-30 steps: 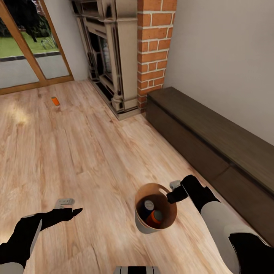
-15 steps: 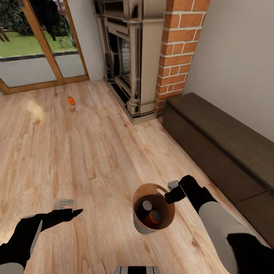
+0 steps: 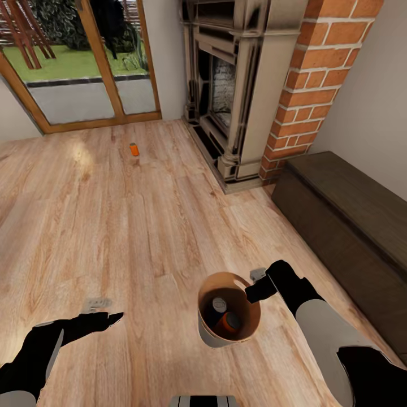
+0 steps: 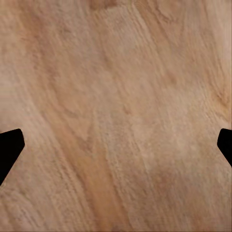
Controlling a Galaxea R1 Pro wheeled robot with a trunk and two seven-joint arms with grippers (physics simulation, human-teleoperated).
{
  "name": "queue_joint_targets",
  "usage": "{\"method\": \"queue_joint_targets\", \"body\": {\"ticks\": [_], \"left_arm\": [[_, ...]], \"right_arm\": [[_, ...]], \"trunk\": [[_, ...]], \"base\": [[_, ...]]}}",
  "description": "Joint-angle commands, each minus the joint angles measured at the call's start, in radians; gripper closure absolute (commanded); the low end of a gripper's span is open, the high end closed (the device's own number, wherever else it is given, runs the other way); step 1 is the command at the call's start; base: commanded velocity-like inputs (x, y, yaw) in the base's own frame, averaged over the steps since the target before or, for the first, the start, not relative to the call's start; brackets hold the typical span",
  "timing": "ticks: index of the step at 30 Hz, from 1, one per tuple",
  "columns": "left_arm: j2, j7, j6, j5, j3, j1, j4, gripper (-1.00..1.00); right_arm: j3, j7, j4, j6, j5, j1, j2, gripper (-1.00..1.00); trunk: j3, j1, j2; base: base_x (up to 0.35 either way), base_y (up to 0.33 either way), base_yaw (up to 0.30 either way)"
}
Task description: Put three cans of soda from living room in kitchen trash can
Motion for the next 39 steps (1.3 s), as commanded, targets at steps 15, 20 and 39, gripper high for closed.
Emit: {"method": "queue_joint_targets", "body": {"ticks": [15,20,39], "left_arm": [[0.0,0.004,-0.008,0.0,-0.001,0.0,0.006,-1.0],[-0.001,0.001,-0.01,0.001,-0.002,0.001,0.006,-1.0],[-0.006,0.001,-0.04,0.001,-0.002,0.0,0.019,-1.0]], "right_arm": [[-0.003,0.019,0.005,0.003,-0.031,0.003,-0.161,1.0],[-0.005,0.024,0.006,0.002,-0.032,0.003,-0.203,1.0],[-0.006,0.02,0.002,0.002,-0.034,0.035,-0.201,1.0]], "trunk": [[0.0,0.0,0.0],[0.0,0.0,0.0],[0.0,0.0,0.0]], "base": [[0.3,0.123,0.249],[0.317,0.033,0.243],[0.327,0.001,0.213]]}}
